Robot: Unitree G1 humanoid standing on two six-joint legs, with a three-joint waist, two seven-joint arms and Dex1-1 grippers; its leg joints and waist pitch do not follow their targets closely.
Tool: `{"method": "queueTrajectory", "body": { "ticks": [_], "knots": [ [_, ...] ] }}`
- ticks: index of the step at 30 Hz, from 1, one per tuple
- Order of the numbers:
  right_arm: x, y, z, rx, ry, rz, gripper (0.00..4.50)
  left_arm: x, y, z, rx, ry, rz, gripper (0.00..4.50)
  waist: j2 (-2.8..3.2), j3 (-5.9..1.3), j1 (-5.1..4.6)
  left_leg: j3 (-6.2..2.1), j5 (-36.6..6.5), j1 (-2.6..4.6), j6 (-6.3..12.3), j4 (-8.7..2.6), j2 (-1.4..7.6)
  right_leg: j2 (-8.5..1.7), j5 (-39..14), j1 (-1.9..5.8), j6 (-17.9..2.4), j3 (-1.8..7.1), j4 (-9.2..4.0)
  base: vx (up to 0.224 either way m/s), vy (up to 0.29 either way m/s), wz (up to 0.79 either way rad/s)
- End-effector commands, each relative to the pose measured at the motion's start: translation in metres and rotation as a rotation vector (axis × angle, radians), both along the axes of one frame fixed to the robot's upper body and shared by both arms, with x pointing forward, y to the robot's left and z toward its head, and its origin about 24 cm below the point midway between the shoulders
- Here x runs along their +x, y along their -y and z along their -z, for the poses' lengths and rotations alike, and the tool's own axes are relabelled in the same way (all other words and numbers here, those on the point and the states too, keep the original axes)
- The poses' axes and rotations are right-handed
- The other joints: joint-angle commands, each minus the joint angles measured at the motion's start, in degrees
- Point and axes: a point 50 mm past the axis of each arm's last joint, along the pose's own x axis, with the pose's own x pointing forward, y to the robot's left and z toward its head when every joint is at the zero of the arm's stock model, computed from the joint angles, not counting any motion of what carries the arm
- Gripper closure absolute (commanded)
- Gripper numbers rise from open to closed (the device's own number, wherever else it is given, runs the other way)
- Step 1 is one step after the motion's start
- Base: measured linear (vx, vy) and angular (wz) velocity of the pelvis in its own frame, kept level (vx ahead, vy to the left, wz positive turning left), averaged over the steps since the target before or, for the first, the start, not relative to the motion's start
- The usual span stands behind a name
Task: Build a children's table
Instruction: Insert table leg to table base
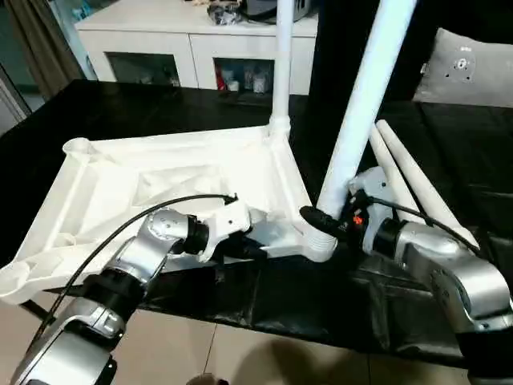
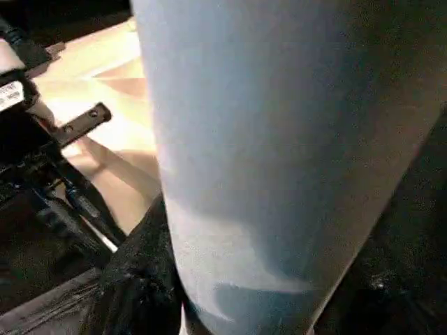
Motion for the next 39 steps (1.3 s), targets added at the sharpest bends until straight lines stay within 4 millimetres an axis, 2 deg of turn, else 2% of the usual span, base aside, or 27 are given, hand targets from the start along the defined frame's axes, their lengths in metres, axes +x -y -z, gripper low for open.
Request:
{"method": "queueTrajectory", "body": {
  "ticks": [1, 12, 17, 21, 23, 27, 29, 31, 32, 33, 34, 36, 39],
  "knots": [
    [0.000, 0.000, 0.004, -0.021, -0.020, -0.016, 2.60, -0.001, -0.004, -0.001, 0.017, 0.005, 0.023, 4.50, -1.13, -3.71, 0.25, -1.20, -11.55, 1.11, 0.57, -3.83, 2.97, -4.88, -12.31, 2.07, -11.23, 2.60, -4.88, 0.000, 0.000, 0.00],
    [-0.004, 0.005, 0.015, -0.054, -0.108, -0.074, 2.60, 0.001, -0.008, -0.006, 0.040, 0.020, 0.073, 4.50, -1.34, -3.39, 0.28, -1.27, -14.40, 1.35, -0.44, -4.15, 3.01, -5.00, -16.48, 1.96, -10.50, 2.71, -5.40, 0.000, 0.000, 0.00],
    [-0.005, 0.009, 0.012, -0.045, -0.111, -0.083, 2.60, 0.003, -0.010, -0.006, 0.041, 0.020, 0.072, 4.50, -1.32, -3.50, 0.55, -1.25, -13.78, 1.40, -0.19, -4.09, 3.13, -5.00, -14.60, 1.93, -11.14, 2.71, -5.20, 0.000, 0.000, 0.00],
    [-0.004, 0.010, 0.015, -0.033, -0.116, -0.074, 2.60, -0.001, -0.009, -0.007, 0.037, 0.009, 0.114, 4.50, -1.33, -3.48, 0.67, -1.25, -14.40, 1.43, -0.48, -4.17, 3.14, -5.05, -15.32, 1.89, -11.20, 2.71, -5.25, 0.000, 0.000, 0.00],
    [-0.002, 0.008, 0.017, 0.001, -0.123, -0.071, 2.60, -0.003, -0.008, -0.007, 0.031, 0.001, 0.147, 4.50, -1.15, -3.52, 0.72, -1.30, -14.52, 1.43, -0.52, -4.17, 3.16, -5.17, -15.35, 1.82, -11.30, 2.73, -5.26, 0.000, 0.000, 0.00],
    [-0.001, 0.006, 0.018, 0.028, -0.129, -0.072, 2.60, -0.004, -0.008, -0.008, 0.026, -0.007, 0.159, 4.50, -1.26, -3.45, 0.53, -1.33, -15.39, 1.49, -0.87, -4.30, 3.22, -5.13, -15.61, 1.78, -11.51, 2.67, -5.29, 0.000, 0.000, 0.00],
    [-0.001, 0.009, 0.025, 0.068, -0.162, -0.055, 2.60, -0.002, -0.007, -0.009, 0.022, -0.001, 0.149, 4.50, -0.92, -3.44, 0.59, -1.34, -15.88, 1.50, -1.00, -4.27, 3.15, -5.16, -15.51, 1.78, -11.68, 2.71, -5.31, 0.000, 0.000, 0.00],
    [-0.003, 0.014, 0.033, 0.103, -0.193, -0.025, 2.60, 0.000, -0.008, -0.009, 0.021, 0.008, 0.130, 4.50, -0.80, -3.46, 0.60, -1.39, -16.39, 1.52, -1.12, -4.29, 3.17, -5.18, -15.64, 1.83, -11.89, 2.67, -5.34, 0.000, 0.000, 0.00],
    [-0.003, 0.014, 0.033, 0.104, -0.195, -0.023, 2.60, 0.000, -0.008, -0.009, 0.021, 0.009, 0.129, 4.50, -0.94, -3.41, 0.63, -1.38, -16.49, 1.50, -1.16, -4.36, 3.20, -5.11, -15.52, 1.82, -11.85, 2.66, -5.39, 0.000, 0.000, 0.00],
    [-0.005, 0.017, 0.036, 0.109, -0.202, -0.011, 2.60, 0.001, -0.009, -0.009, 0.022, 0.011, 0.122, 4.50, -0.56, -3.47, 0.70, -1.44, -16.58, 1.55, -1.28, -4.36, 3.20, -5.14, -15.36, 1.82, -11.89, 2.65, -5.32, 0.000, 0.000, 0.00],
    [-0.008, 0.020, 0.041, 0.114, -0.208, 0.001, 2.60, 0.002, -0.010, -0.009, 0.021, 0.012, 0.113, 4.50, -0.72, -3.44, 0.66, -1.45, -16.83, 1.51, -1.41, -4.45, 3.22, -5.11, -15.15, 1.85, -11.88, 2.63, -5.34, 0.000, 0.000, 0.00],
    [-0.015, 0.024, 0.047, 0.117, -0.204, 0.014, 2.60, 0.004, -0.011, -0.009, 0.017, 0.018, 0.092, 4.50, -0.49, -3.42, 0.78, -1.46, -18.03, 1.70, -1.59, -4.50, 3.28, -5.19, -15.64, 1.76, -11.76, 2.66, -5.52, 0.000, 0.000, 0.00],
    [-0.020, 0.024, 0.049, 0.118, -0.200, 0.013, 2.60, 0.005, -0.011, -0.010, 0.014, 0.022, 0.083, 4.50, -0.64, -3.43, 0.82, -1.53, -18.20, 1.71, -1.50, -4.65, 3.29, -5.16, -15.70, 1.92, -11.59, 2.65, -5.54, 0.000, 0.000, 0.00]
  ]
}}
